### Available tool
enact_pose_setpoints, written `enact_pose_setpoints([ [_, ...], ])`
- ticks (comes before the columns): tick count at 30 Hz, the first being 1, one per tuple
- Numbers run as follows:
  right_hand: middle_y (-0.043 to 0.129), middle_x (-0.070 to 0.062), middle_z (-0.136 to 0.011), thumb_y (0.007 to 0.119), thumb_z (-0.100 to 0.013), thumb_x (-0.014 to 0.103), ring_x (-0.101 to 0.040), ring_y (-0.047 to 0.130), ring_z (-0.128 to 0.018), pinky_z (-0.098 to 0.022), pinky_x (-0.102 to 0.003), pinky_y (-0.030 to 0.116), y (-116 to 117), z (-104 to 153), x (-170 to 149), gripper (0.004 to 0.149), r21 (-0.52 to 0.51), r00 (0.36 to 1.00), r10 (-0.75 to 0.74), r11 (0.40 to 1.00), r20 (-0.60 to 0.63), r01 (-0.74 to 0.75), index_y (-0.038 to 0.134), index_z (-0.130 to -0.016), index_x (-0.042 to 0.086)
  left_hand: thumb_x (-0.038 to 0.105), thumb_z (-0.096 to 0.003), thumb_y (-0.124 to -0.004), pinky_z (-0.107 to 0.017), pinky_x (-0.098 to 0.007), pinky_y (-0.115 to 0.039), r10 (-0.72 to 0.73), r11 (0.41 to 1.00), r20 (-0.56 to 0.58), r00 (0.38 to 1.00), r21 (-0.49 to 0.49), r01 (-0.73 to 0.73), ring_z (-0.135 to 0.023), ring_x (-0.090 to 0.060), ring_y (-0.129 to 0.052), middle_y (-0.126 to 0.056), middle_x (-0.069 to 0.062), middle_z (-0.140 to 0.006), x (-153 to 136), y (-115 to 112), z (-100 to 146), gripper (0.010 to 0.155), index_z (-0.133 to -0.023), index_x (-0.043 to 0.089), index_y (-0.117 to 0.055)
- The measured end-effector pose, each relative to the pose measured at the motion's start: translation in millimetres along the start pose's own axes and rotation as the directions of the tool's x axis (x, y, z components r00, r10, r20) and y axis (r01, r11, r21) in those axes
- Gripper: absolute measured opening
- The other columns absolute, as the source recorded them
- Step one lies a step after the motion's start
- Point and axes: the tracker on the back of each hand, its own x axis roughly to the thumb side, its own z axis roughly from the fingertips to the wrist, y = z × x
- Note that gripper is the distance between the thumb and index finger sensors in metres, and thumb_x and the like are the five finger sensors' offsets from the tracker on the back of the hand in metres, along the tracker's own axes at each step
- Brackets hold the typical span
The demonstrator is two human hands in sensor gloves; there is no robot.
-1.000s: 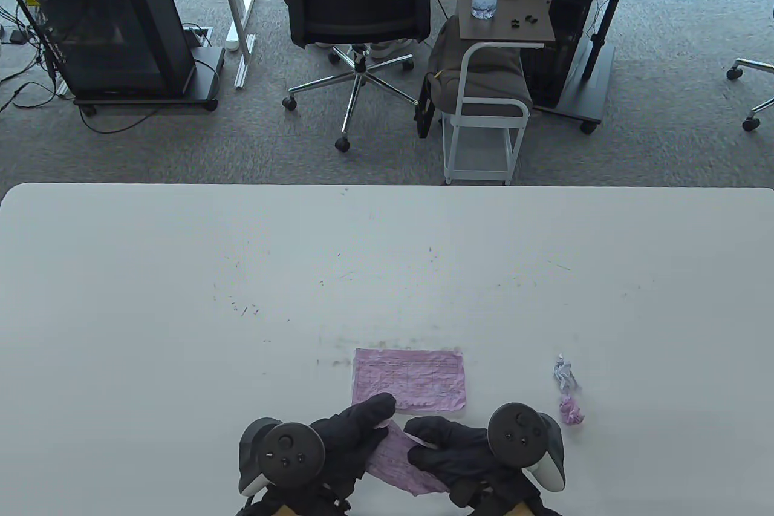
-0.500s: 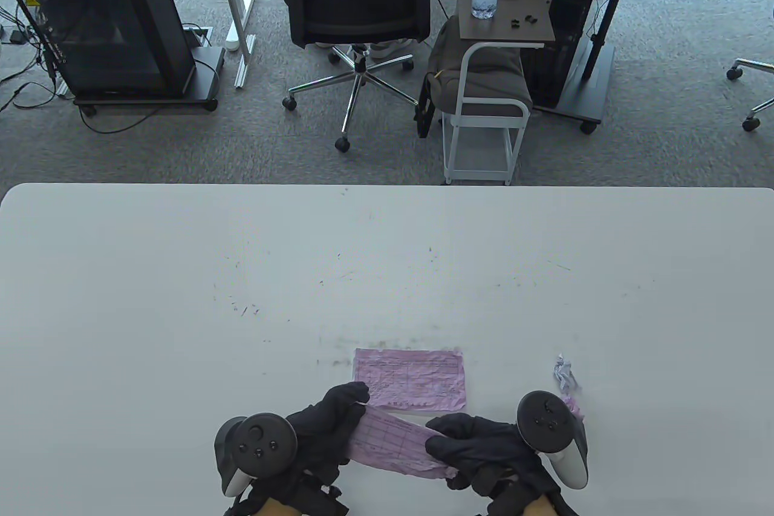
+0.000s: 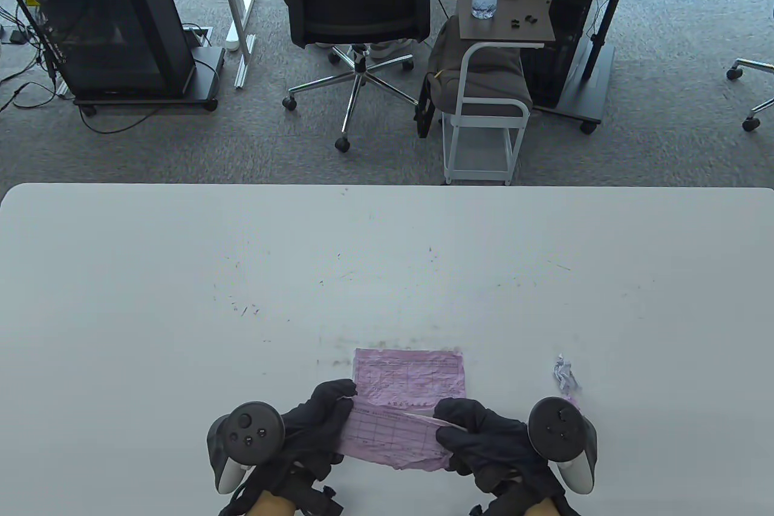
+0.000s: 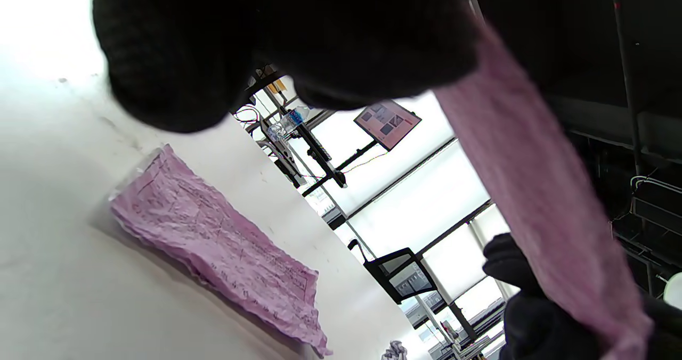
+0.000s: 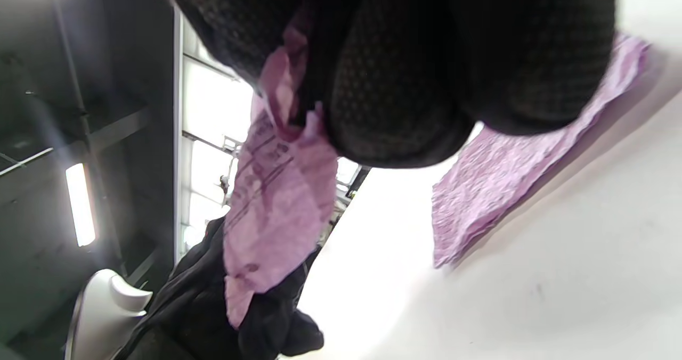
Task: Flatten crumpled invoices and stack
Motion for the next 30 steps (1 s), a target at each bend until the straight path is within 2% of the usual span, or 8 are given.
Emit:
enact_pose_setpoints([
  [3, 0.1, -0.004, -0.041, 0.084, -0.051, 0.029, -0.016, 0.099, -0.021, -0.016, -0.033, 0.09, -2.1, 2.1, -5.3, 0.042, -0.067, 0.987, 0.123, 0.989, -0.101, -0.13, 0.076, -0.085, 0.005, 0.025, -0.0566, -0.075, -0.034, -0.04, -0.093, -0.067, 0.992, -0.005, 0.998, -0.11, 0.066, -0.027, -0.012, -0.103, -0.091, -0.011, -0.069, -2.6, -7.0, -1.9, 0.046, -0.099, 0.009, -0.068],
  [5, 0.1, -0.003, -0.038, 0.084, -0.051, 0.03, -0.014, 0.098, -0.018, -0.015, -0.033, 0.09, 1.2, 1.7, -9.6, 0.042, -0.029, 0.962, 0.219, 0.974, -0.161, -0.226, 0.077, -0.083, 0.005, 0.022, -0.0557, -0.078, -0.04, -0.046, -0.09, -0.138, 0.973, -0.013, 0.99, -0.191, 0.133, -0.035, -0.018, -0.103, -0.088, -0.013, -0.075, -3.0, -14.3, -3.3, 0.05, -0.102, 0.009, -0.064],
  [10, 0.1, -0.003, -0.038, 0.084, -0.05, 0.03, -0.015, 0.099, -0.019, -0.015, -0.033, 0.09, 21.5, -2.6, -18.7, 0.042, 0.129, 0.864, 0.449, 0.894, -0.229, -0.43, 0.078, -0.083, 0.005, 0.02, -0.055, -0.081, -0.048, -0.051, -0.085, -0.437, 0.828, 0.007, 0.9, -0.388, 0.405, -0.05, -0.023, -0.101, -0.08, -0.014, -0.085, -1.1, -35.6, -6.9, 0.06, -0.108, 0.013, -0.055],
  [12, 0.1, -0.003, -0.039, 0.084, -0.05, 0.03, -0.015, 0.099, -0.02, -0.015, -0.033, 0.09, 29.8, -5.1, -20.9, 0.041, 0.175, 0.827, 0.511, 0.859, -0.232, -0.482, 0.078, -0.083, 0.005, 0.02, -0.0561, -0.079, -0.052, -0.055, -0.08, -0.521, 0.764, 0.02, 0.853, -0.435, 0.476, -0.062, -0.029, -0.096, -0.072, -0.016, -0.093, -1.6, -43.1, -7.3, 0.061, -0.11, 0.026, -0.052],
  [16, 0.1, -0.003, -0.04, 0.084, -0.05, 0.03, -0.016, 0.1, -0.02, -0.016, -0.034, 0.091, 39.4, -8.0, -22.6, 0.041, 0.227, 0.786, 0.577, 0.814, -0.22, -0.534, 0.078, -0.083, 0.005, 0.021, -0.0579, -0.074, -0.058, -0.058, -0.071, -0.583, 0.736, 0.093, 0.807, -0.36, 0.573, -0.085, -0.045, -0.075, -0.039, -0.02, -0.108, 7.5, -45.1, -7.8, 0.061, -0.11, 0.036, -0.045],
  [19, 0.1, -0.003, -0.04, 0.084, -0.05, 0.03, -0.016, 0.1, -0.02, -0.016, -0.034, 0.091, 42.0, -9.0, -21.8, 0.041, 0.23, 0.779, 0.588, 0.807, -0.219, -0.544, 0.078, -0.083, 0.005, 0.021, -0.058, -0.073, -0.061, -0.062, -0.066, -0.558, 0.739, 0.162, 0.814, -0.349, 0.576, -0.093, -0.052, -0.061, -0.032, -0.019, -0.11, 15.0, -49.1, -8.1, 0.048, -0.105, 0.03, -0.066],
  [23, 0.1, -0.003, -0.04, 0.084, -0.05, 0.03, -0.016, 0.1, -0.021, -0.016, -0.034, 0.091, 43.4, -8.9, -23.0, 0.041, 0.236, 0.767, 0.602, 0.796, -0.223, -0.557, 0.078, -0.083, 0.005, 0.026, -0.0577, -0.076, -0.063, -0.064, -0.061, -0.616, 0.602, 0.222, 0.756, -0.486, 0.634, -0.097, -0.056, -0.051, -0.029, -0.019, -0.112, 11.5, -72.4, -7.5, 0.042, -0.1, 0.025, -0.076],
  [30, 0.1, -0.004, -0.042, 0.085, -0.05, 0.029, -0.018, 0.101, -0.023, -0.018, -0.036, 0.091, 45.1, -10.3, -23.1, 0.04, 0.238, 0.748, 0.633, 0.771, -0.2, -0.59, 0.079, -0.083, 0.006, 0.032, -0.0565, -0.079, -0.063, -0.063, -0.059, -0.72, 0.452, 0.224, 0.657, -0.567, 0.689, -0.096, -0.058, -0.042, -0.019, -0.021, -0.111, 3.0, -92.7, -9.6, 0.055, -0.107, 0.027, -0.06],
])
